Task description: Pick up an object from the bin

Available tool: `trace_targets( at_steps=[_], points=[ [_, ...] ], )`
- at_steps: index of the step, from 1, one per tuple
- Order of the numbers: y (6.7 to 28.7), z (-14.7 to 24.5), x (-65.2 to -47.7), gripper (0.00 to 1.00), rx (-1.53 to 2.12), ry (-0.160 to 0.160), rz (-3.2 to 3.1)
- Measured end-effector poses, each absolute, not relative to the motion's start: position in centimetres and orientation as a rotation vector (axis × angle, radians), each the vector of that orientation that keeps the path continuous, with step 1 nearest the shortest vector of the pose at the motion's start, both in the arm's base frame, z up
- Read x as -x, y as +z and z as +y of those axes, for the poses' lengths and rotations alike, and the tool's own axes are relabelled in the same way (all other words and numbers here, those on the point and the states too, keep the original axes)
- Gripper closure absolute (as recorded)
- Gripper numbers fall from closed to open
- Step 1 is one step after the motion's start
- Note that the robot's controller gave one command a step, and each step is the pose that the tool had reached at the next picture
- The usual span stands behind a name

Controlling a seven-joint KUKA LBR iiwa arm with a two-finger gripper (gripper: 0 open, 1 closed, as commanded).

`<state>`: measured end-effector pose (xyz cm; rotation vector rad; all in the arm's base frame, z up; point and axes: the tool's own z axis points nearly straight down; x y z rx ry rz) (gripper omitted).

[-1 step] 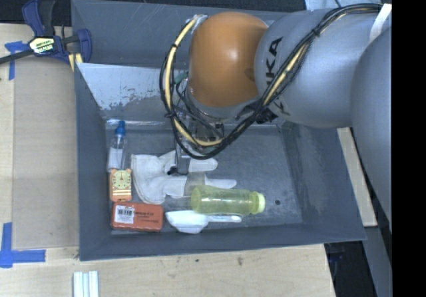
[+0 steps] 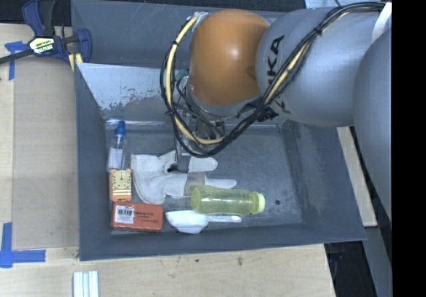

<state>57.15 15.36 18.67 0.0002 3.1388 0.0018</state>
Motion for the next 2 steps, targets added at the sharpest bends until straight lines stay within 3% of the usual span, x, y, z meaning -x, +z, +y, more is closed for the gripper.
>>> trace_targets(
  at_steps=[2],
  points=[
    [11.5, 7.9, -58.0, 0.0, 0.042, -0.005, 3.143]
  ],
)
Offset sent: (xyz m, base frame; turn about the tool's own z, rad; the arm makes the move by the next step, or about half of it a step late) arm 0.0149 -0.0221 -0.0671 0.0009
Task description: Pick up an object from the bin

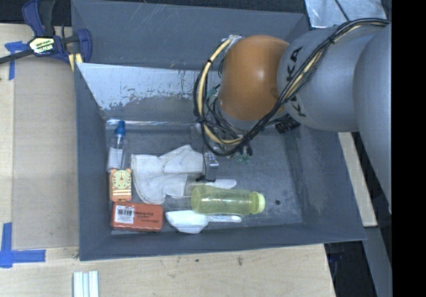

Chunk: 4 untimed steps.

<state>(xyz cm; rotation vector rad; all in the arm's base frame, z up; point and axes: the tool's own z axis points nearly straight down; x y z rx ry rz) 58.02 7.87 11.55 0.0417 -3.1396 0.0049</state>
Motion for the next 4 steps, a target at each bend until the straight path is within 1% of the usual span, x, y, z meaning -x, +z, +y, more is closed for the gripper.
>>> trace_targets(
  at_steps=[1, 2, 3, 4],
  points=[
    [8.65, 7.27, -58.0, 1.0, -0.11, -0.001, -3.143],
    [8.62, 7.29, -57.98, 0.0, -0.111, -0.001, -3.143],
    [8.71, 7.21, -58.06, 1.0, -0.108, 0.0, -3.145],
    [8.71, 7.21, -58.07, 1.0, -0.108, 0.0, -3.145]
  ],
)
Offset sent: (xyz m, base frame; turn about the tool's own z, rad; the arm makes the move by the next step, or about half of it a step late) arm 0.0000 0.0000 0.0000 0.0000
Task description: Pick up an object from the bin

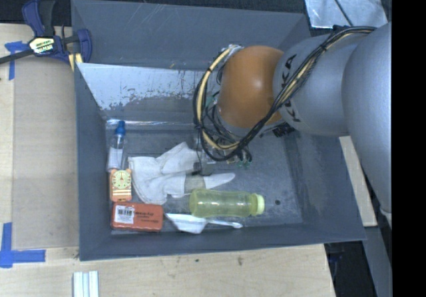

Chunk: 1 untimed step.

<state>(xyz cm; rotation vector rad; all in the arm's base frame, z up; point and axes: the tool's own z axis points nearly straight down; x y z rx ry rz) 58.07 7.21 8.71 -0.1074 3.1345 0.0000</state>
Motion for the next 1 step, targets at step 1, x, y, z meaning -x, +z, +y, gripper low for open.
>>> trace_targets(
  at_steps=[1],
  points=[
    [24.22, 5.5, -58.68, 1.0, 0.178, 0.0, 3.131]
  ],
)
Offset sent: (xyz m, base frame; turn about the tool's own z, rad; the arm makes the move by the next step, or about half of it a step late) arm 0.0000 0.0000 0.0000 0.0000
